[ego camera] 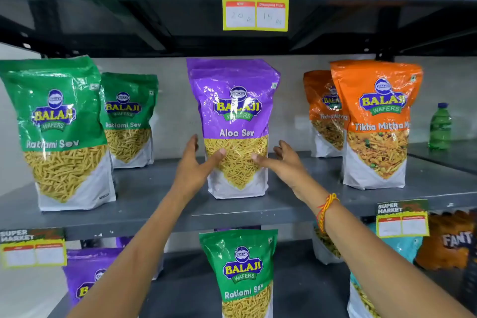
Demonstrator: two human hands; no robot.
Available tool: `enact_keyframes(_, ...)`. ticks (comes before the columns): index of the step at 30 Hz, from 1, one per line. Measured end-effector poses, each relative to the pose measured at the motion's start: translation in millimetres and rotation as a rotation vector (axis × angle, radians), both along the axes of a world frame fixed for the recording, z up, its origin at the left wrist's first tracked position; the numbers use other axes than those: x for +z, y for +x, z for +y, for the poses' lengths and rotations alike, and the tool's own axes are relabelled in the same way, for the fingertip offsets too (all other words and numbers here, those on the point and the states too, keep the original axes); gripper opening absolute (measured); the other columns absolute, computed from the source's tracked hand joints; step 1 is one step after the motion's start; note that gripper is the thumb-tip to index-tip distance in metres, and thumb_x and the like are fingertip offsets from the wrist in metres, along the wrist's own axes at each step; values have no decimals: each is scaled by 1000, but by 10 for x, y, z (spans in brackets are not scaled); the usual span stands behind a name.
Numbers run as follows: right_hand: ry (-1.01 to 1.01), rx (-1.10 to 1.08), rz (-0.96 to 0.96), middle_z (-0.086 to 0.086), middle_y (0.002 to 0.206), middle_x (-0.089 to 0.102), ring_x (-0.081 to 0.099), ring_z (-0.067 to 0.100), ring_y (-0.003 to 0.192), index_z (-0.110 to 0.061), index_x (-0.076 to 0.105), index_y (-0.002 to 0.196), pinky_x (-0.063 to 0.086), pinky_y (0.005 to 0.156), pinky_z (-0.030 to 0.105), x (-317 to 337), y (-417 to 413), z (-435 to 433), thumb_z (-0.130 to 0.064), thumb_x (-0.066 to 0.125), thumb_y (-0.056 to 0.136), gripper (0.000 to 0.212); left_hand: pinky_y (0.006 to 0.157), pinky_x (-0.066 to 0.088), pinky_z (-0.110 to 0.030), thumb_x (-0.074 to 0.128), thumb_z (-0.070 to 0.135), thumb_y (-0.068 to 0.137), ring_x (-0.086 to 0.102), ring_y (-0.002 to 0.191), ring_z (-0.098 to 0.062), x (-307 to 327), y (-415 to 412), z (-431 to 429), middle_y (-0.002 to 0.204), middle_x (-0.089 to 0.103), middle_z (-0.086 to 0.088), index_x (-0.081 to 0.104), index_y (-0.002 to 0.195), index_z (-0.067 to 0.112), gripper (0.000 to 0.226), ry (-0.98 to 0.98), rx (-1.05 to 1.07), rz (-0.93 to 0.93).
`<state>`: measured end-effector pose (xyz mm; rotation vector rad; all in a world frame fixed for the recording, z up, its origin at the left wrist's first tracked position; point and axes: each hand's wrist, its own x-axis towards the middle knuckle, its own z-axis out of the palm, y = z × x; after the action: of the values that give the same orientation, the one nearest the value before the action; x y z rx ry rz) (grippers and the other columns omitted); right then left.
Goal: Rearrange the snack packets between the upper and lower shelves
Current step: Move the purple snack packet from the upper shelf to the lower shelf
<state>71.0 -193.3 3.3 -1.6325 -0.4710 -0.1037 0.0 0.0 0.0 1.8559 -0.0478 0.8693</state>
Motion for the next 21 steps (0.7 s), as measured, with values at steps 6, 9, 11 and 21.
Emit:
enact_keyframes(6, 70, 164, -54, 12, 111, 67, 63, 19, 100, -8, 63, 106, 53, 90, 26, -53, 43, 56, -13, 73, 73, 35, 84, 48, -18, 77, 43, 56, 61, 91, 7, -118, 107, 58, 101, 66, 17, 58, 104, 30, 53, 33, -111, 53)
enact_keyframes(9, 125, 160, -70, 14, 113, 67, 64, 17, 95, -6, 63, 104, 54, 80, 17, -63, 30, 50, -11, 74, 72, 33, 74, 47, -8, 79, 27, 63, 62, 82, 12, -105, 122, 62, 99, 67, 9, 60, 102, 23, 44, 29, -128, 25)
enact_keyframes(11, 134, 147, -75, 16, 114, 67, 64, 19, 96, -6, 63, 103, 53, 76, 14, -67, -11, 39, -9, 74, 71, 33, 80, 49, -15, 79, 25, 61, 64, 87, 3, -99, 96, 53, 99, 69, 6, 61, 104, 18, 47, 20, -131, 17)
enact_keyframes(21, 242, 269, -163, -3, 86, 70, 67, -5, 68, -13, 67, 87, 51, 62, 9, 2, -811, -55, -1, 76, 65, 27, 84, 52, -18, 77, 31, 59, 65, 92, -3, -66, -828, -26, 87, 74, 18, 63, 95, 27, 38, 39, -96, -64)
